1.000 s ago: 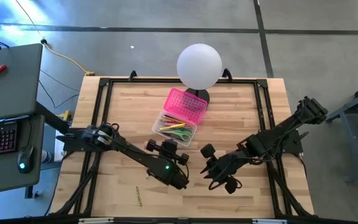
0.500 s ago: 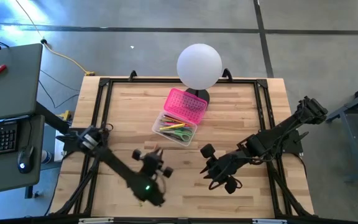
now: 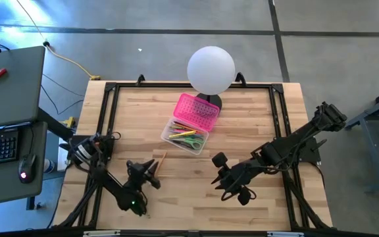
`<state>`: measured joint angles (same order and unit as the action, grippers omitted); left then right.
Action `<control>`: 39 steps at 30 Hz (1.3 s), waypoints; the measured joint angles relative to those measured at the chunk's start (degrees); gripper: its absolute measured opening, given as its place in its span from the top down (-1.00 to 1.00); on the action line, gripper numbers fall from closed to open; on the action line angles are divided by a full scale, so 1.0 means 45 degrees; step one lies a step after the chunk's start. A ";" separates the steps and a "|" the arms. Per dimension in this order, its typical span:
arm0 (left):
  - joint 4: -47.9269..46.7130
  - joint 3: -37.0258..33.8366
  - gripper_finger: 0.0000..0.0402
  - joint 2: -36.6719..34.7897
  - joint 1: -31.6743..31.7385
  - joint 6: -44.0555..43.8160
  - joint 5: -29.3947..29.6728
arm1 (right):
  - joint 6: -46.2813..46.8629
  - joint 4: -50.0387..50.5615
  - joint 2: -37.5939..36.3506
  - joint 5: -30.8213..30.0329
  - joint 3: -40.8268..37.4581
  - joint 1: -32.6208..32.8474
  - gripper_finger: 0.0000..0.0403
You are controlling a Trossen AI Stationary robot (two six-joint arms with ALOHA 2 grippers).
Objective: Pick & place school supplies into a supply box
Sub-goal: Put the orange pencil into the pink supply box
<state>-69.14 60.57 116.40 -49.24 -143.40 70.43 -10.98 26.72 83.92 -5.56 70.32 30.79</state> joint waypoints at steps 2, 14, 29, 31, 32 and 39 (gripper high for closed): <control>0.0708 -0.0462 0.28 0.0000 0.0032 0.0297 0.0124 | 0.0000 -0.0015 0.0000 -0.0001 0.0000 0.0000 0.63; 0.5236 -0.1545 0.23 0.0000 0.0027 0.2579 -0.0021 | 0.0000 -0.0034 0.0000 -0.0005 0.0001 0.0004 0.63; 0.4379 0.0041 0.23 0.0000 0.0109 0.3190 -0.2444 | 0.0003 -0.0250 0.0000 -0.0010 0.0000 0.0003 0.63; 0.4429 0.0041 0.23 0.0029 0.0118 0.3235 -0.2432 | 0.0002 -0.0253 0.0000 -0.0010 0.0000 0.0003 0.63; 0.4515 0.0041 0.23 0.0112 0.0156 0.3295 -0.2417 | 0.0003 -0.0253 0.0000 -0.0010 0.0003 0.0004 0.63; 0.4821 0.0051 0.23 0.0841 0.0275 0.3481 -0.2284 | 0.0000 -0.0295 0.0000 -0.0010 0.0002 0.0002 0.63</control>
<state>-47.45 60.80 120.18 -48.01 -127.73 60.15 -10.98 25.39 83.92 -5.61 70.33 30.80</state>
